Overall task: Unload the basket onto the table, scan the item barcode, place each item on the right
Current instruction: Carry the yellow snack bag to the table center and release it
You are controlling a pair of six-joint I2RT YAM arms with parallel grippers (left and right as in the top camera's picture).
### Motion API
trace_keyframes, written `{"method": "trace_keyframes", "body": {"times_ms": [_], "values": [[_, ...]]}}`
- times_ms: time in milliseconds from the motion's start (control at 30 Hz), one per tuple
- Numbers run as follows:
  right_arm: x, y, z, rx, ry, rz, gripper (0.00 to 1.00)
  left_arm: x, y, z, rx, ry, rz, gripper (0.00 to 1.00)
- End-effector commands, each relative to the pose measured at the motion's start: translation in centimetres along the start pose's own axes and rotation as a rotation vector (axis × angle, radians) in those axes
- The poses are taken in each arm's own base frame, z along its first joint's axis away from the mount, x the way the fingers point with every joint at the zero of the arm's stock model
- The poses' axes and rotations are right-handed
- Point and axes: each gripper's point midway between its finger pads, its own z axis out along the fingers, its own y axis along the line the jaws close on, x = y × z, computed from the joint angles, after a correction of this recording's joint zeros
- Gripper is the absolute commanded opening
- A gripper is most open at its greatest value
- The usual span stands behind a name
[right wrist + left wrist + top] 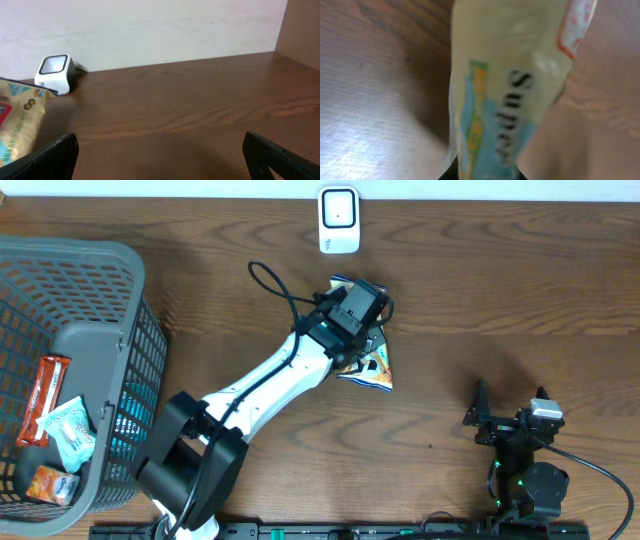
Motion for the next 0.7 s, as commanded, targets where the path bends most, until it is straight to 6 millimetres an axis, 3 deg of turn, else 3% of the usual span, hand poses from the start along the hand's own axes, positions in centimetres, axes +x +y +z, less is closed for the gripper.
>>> {"method": "trace_keyframes", "body": {"times_ms": [0, 167, 367, 467, 533, 667], "values": [[0.1, 0.1, 0.0, -0.001, 0.000, 0.011, 0.99, 0.2, 1.4, 1.3, -0.033, -0.024, -0.051, 0.07], [0.1, 0.1, 0.0, -0.001, 0.000, 0.011, 0.99, 0.8, 2.6, 1.8, -0.058, -0.014, -0.061, 0.07], [0.1, 0.1, 0.0, -0.001, 0.000, 0.012, 0.99, 1.9, 2.2, 1.8, -0.052, -0.002, -0.037, 0.08], [0.1, 0.1, 0.0, -0.001, 0.000, 0.012, 0.99, 2.4, 2.1, 1.8, -0.054, -0.002, -0.012, 0.56], [0.1, 0.1, 0.0, -0.001, 0.000, 0.012, 0.99, 2.5, 2.1, 1.8, -0.054, 0.001, 0.038, 0.62], [0.1, 0.1, 0.0, -0.001, 0.000, 0.011, 0.99, 2.2, 1.9, 1.5, -0.048, -0.003, 0.103, 0.91]]}}
